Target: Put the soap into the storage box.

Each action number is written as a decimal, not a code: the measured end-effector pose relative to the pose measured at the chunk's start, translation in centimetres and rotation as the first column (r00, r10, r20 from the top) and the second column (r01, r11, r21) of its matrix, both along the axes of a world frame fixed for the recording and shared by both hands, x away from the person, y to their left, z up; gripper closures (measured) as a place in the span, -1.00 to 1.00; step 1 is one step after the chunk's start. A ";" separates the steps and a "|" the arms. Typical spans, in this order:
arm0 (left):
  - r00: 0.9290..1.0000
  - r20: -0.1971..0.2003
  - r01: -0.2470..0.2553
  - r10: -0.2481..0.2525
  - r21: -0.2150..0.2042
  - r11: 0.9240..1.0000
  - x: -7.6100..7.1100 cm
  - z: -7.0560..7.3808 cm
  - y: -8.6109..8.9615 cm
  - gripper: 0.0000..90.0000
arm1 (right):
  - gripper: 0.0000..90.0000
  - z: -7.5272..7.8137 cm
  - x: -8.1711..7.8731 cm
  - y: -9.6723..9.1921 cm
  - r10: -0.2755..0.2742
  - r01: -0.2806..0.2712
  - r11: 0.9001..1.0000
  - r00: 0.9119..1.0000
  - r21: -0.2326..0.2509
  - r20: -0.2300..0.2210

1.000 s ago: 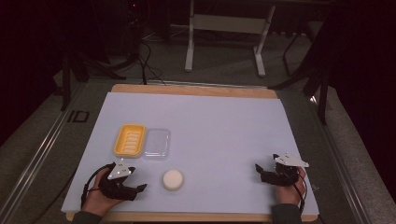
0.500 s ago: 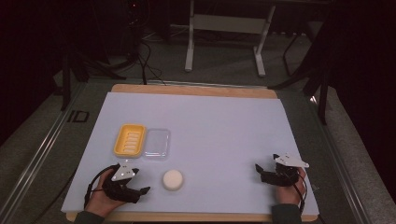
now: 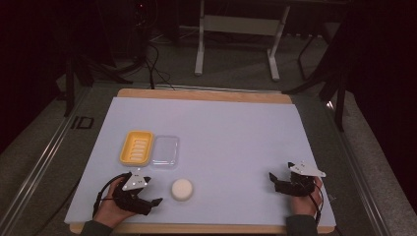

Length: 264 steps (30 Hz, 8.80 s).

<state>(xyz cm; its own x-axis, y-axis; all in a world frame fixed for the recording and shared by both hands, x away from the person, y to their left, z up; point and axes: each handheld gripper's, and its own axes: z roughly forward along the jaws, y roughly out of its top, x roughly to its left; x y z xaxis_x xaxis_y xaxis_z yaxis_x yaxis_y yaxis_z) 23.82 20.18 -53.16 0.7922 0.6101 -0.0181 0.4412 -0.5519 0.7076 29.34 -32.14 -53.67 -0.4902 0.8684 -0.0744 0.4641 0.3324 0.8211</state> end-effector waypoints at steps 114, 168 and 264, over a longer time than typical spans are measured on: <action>0.962 -0.170 0.260 -0.213 0.334 0.906 4.9 1.9 -4.3 -0.46 | -0.69 0.0 0.0 0.0 -0.002 0.002 1.000 1.000 0.001 0.001; 0.928 -0.327 0.339 -0.179 0.537 0.773 7.5 3.5 -2.9 -0.44 | -0.69 0.0 0.0 0.0 -0.002 0.002 1.000 1.000 -0.002 -0.001; 0.972 -0.236 0.134 -0.011 0.509 0.850 13.7 9.9 1.2 -0.44 | -0.69 0.0 0.0 0.1 -0.003 0.003 1.000 1.000 -0.004 0.000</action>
<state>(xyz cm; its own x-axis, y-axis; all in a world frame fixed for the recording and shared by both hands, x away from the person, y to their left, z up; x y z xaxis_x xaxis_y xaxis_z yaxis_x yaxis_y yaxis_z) 37.49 21.37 -43.27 0.8476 0.5194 0.1085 0.4932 -0.8466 0.2001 29.32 -32.08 -53.67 -0.4877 0.8695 -0.0782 0.4652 0.3346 0.8195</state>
